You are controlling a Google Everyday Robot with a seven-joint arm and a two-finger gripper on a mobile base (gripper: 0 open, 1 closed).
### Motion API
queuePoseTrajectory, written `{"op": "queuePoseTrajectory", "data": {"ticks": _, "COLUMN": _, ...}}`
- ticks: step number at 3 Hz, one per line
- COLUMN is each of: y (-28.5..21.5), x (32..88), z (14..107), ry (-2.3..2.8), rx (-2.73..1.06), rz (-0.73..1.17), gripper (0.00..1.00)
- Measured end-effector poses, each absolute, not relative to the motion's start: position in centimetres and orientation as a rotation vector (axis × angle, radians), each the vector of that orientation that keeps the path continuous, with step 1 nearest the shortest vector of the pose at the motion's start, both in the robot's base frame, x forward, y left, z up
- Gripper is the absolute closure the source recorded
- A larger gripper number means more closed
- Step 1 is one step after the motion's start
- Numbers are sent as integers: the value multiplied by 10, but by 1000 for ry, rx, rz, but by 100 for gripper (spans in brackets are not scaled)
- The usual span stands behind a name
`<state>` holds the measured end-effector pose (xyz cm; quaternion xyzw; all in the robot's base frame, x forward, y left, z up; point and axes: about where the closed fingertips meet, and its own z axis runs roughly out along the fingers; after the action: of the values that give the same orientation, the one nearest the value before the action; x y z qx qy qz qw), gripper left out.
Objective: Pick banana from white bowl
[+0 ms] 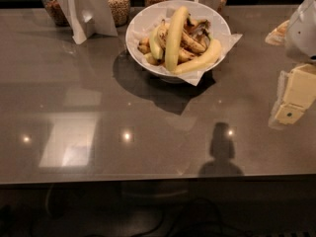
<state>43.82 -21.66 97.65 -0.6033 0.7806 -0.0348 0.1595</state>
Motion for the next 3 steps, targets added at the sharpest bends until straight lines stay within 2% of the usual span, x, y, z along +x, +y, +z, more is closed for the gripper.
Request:
{"op": "queuePoseTrajectory", "data": {"ticks": 2, "y": -210, "x": 444, "z": 979, "ry": 2205, "rx": -1709, "rz": -80, "gripper": 0}}
{"op": "queuePoseTrajectory", "data": {"ticks": 3, "y": -177, "x": 463, "z": 982, "ry": 2104, "rx": -1723, "rz": -13, "gripper": 0}}
